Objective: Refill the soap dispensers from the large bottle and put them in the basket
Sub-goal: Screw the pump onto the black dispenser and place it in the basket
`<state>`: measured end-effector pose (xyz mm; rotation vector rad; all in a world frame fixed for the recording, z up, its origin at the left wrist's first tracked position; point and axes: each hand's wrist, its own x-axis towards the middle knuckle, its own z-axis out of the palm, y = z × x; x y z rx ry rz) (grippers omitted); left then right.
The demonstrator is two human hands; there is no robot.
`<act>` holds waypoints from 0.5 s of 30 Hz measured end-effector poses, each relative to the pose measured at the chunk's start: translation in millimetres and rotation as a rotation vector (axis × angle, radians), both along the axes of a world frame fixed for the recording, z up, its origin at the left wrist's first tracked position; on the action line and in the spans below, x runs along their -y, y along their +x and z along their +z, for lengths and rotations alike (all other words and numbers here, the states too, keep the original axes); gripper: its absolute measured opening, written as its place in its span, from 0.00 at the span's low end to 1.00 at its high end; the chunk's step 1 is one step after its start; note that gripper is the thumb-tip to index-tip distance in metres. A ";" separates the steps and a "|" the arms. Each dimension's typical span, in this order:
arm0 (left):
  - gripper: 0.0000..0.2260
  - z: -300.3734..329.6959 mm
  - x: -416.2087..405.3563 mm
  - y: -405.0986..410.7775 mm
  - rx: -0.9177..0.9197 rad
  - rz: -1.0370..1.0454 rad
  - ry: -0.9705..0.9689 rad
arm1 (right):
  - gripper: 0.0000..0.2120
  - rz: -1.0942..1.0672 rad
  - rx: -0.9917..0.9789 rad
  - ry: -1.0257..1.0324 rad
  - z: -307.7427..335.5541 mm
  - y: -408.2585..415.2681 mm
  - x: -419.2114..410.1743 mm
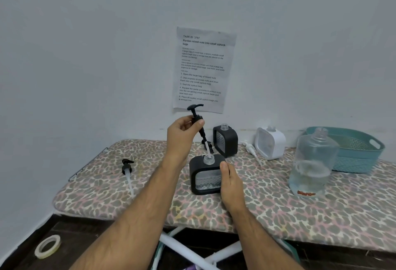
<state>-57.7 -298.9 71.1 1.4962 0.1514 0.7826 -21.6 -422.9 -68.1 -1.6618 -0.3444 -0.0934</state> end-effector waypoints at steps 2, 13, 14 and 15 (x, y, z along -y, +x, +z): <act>0.10 -4.3 -0.1 0.1 0.015 0.010 0.007 | 0.27 0.002 0.001 0.012 -0.1 0.0 -0.1; 0.13 -44.3 8.9 1.3 -0.080 -0.016 0.081 | 0.26 0.052 -0.037 0.063 -2.7 5.1 2.1; 0.13 -47.5 8.9 1.3 -0.094 -0.018 0.098 | 0.25 0.057 -0.046 0.064 -2.7 6.1 2.1; 0.14 -50.5 8.7 1.5 -0.106 -0.018 0.117 | 0.22 0.062 -0.055 0.066 -2.8 6.5 2.3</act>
